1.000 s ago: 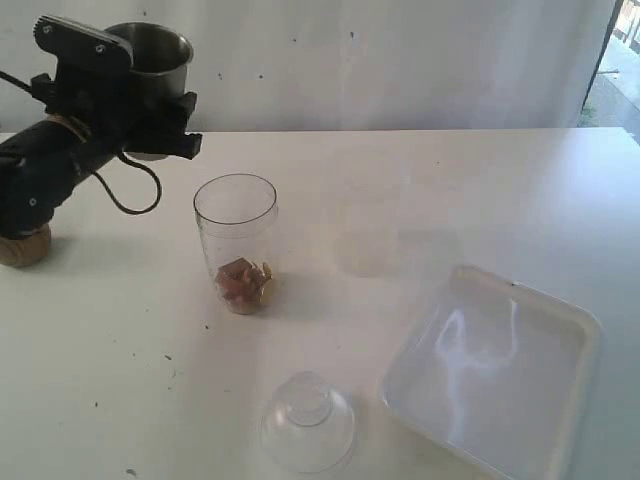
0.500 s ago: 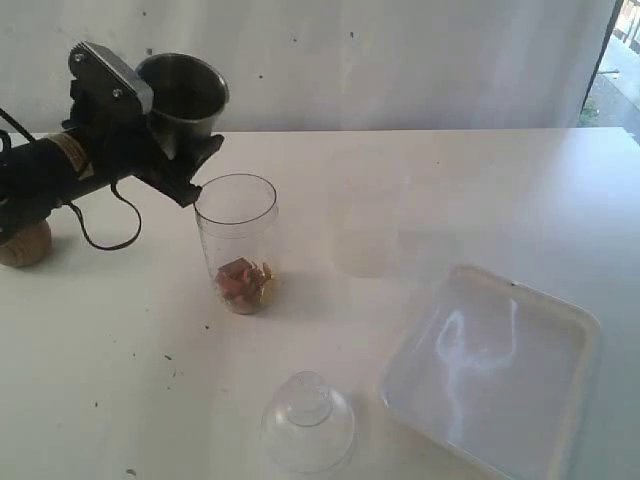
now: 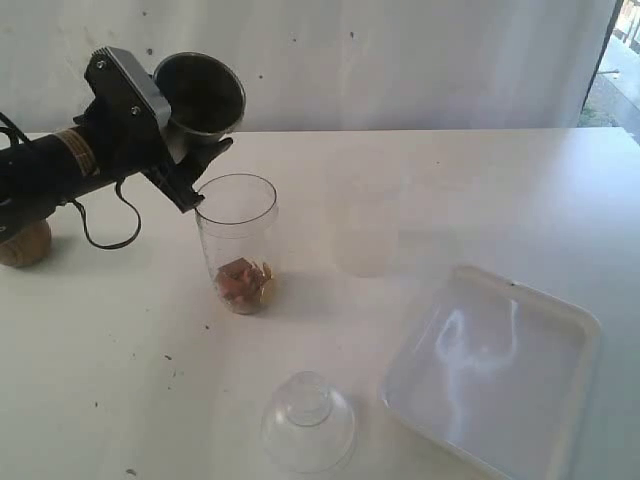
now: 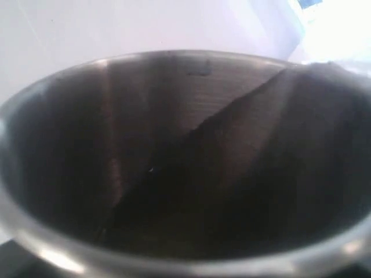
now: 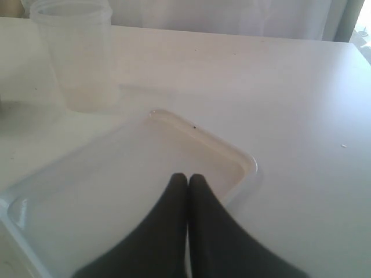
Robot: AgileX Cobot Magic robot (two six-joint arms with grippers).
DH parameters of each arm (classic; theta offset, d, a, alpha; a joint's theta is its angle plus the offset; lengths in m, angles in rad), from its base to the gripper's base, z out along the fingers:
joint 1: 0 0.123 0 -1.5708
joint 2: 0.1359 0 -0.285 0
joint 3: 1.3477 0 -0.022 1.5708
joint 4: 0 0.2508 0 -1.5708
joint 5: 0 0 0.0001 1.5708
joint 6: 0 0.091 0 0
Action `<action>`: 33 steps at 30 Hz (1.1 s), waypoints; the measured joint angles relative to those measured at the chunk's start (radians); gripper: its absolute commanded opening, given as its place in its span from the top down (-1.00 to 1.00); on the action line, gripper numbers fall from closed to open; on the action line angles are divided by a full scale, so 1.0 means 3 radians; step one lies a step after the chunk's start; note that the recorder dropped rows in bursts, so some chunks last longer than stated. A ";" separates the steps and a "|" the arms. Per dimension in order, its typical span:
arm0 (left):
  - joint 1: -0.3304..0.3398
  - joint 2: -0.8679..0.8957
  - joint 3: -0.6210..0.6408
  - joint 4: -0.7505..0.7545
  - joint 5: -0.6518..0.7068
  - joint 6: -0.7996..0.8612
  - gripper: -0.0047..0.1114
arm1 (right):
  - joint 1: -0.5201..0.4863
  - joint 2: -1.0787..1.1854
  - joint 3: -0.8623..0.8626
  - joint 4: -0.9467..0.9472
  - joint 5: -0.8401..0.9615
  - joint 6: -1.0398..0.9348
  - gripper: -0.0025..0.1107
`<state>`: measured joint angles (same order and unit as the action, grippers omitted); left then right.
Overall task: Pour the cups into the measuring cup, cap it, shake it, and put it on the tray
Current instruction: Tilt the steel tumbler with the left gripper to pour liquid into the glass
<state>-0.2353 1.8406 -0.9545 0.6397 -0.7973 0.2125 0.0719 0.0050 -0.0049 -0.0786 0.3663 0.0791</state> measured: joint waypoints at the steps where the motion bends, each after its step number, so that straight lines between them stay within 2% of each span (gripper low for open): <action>1: 0.0000 0.0000 0.0000 0.0000 0.0000 0.0027 0.92 | 0.0000 0.0000 0.0000 0.0000 0.0000 0.0000 0.96; 17: 0.0000 0.0000 0.0000 -0.0197 -0.0035 0.0646 0.92 | 0.0000 0.0000 0.0000 0.0000 0.0000 0.0000 0.96; 33: 0.0000 0.0000 0.0000 -0.0203 -0.0035 0.0982 0.92 | 0.0000 0.0000 0.0000 0.0000 0.0000 0.0000 0.96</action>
<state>-0.2353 1.8406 -0.9545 0.5786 -0.8080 0.5071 0.0719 0.0050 -0.0049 -0.0786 0.3663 0.0791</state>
